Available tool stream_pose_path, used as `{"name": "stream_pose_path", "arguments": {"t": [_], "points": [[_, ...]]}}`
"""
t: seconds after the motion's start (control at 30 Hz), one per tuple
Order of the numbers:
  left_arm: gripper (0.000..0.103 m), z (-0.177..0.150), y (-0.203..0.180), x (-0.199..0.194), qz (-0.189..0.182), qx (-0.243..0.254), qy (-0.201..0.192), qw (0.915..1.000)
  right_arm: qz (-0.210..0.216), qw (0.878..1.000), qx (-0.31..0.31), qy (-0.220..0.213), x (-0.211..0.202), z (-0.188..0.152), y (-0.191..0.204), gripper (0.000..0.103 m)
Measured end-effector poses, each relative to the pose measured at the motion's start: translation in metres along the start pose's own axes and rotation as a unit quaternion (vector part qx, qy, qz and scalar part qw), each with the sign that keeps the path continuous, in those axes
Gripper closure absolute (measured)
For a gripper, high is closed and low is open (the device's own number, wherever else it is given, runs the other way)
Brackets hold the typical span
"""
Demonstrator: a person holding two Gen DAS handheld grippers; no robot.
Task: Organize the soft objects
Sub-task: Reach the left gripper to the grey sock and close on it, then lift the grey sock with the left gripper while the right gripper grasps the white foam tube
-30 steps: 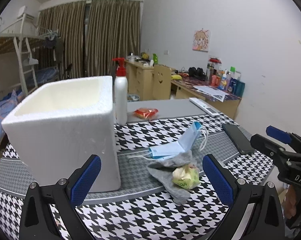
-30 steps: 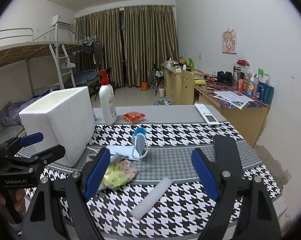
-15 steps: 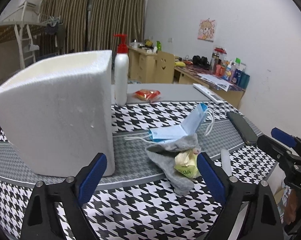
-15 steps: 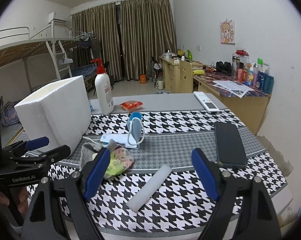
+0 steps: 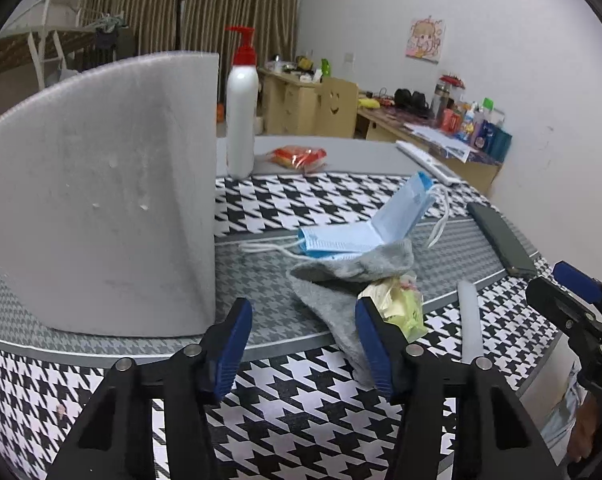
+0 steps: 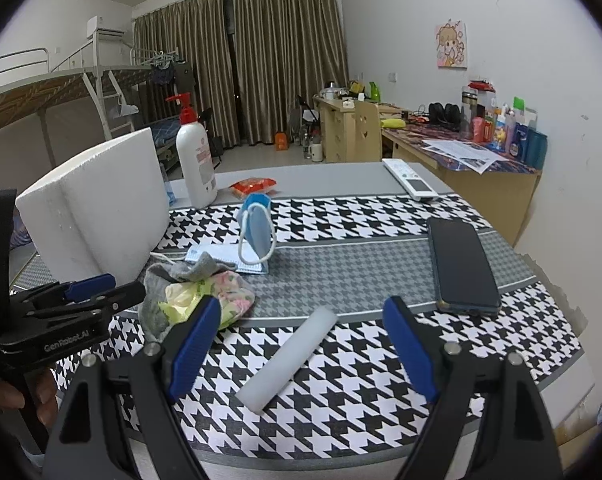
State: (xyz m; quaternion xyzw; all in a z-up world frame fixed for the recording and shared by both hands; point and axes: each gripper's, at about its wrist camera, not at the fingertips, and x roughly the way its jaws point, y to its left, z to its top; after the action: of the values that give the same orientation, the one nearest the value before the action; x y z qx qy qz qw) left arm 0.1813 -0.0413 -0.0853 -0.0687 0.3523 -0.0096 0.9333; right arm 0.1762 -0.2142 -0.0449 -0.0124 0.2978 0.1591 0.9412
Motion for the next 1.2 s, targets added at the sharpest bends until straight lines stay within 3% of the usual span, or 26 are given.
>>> {"name": "stream_pose_path", "arguments": {"t": [0.23,0.37,0.67,0.73,0.87,1.13,1.2], "points": [[0.053,0.002,0.000,0.013,-0.006,-0.010,0.017,0.9998,-0.004,1.000,0.006,0.015,0.010,-0.004,-0.003,0.016],[0.066,0.002,-0.001,0.021,-0.003,-0.008,0.028,0.9996,-0.004,1.000,0.010,0.027,0.017,-0.009,-0.005,0.016],[0.068,0.005,0.000,0.032,-0.013,-0.019,0.042,0.9989,0.000,0.999,0.015,0.041,0.025,-0.014,-0.007,0.016],[0.082,0.006,0.000,0.034,-0.013,-0.019,0.043,0.9988,-0.001,0.999,0.016,0.047,0.029,-0.015,-0.008,0.016],[0.093,0.006,-0.001,0.039,-0.020,-0.019,0.049,0.9984,-0.003,0.998,0.019,0.060,0.036,-0.017,-0.008,0.016],[0.101,0.008,-0.006,0.038,-0.032,-0.005,0.038,0.9987,-0.012,0.997,0.014,0.080,0.045,-0.022,-0.001,0.017],[0.101,0.008,-0.009,0.032,-0.035,0.003,0.026,0.9990,-0.015,0.996,0.012,0.085,0.046,-0.022,0.001,0.024]]}}
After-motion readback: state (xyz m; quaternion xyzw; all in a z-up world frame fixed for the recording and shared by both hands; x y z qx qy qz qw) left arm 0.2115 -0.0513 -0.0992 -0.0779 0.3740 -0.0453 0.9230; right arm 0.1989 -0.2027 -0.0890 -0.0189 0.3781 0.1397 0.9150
